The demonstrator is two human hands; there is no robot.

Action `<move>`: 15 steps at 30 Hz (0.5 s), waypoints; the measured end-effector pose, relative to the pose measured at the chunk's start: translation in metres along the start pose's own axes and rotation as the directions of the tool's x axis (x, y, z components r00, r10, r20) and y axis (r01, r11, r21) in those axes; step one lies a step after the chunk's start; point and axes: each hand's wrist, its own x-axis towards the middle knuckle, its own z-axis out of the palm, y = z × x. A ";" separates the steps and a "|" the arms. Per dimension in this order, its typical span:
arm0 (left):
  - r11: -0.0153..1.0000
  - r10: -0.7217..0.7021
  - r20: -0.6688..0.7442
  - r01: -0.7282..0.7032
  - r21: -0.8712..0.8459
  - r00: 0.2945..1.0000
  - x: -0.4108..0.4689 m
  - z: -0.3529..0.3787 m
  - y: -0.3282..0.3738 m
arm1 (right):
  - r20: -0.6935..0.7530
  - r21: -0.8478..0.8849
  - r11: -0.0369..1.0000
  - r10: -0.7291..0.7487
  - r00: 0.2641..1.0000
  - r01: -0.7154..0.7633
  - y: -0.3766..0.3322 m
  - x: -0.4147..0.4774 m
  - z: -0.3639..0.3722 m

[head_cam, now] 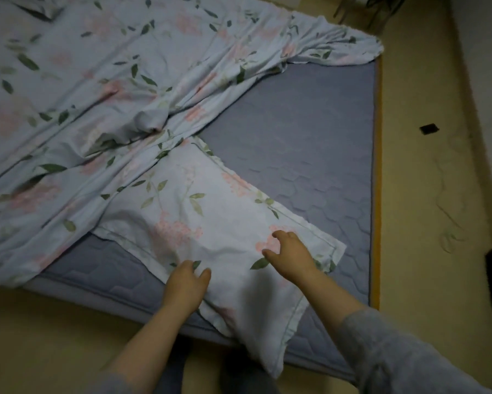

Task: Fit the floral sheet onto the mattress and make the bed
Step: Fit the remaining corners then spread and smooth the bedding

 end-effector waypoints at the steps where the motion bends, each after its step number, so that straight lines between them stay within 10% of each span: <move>1: 0.997 -0.042 -0.012 0.042 -0.064 0.999 0.002 0.009 -0.004 | 0.022 -0.023 1.000 -0.011 1.000 0.011 0.003 0.011 0.001; 15: 0.835 -0.354 0.031 0.331 -0.440 0.935 0.093 0.089 -0.044 | 0.082 0.053 0.991 0.117 0.990 -0.121 0.030 0.155 0.056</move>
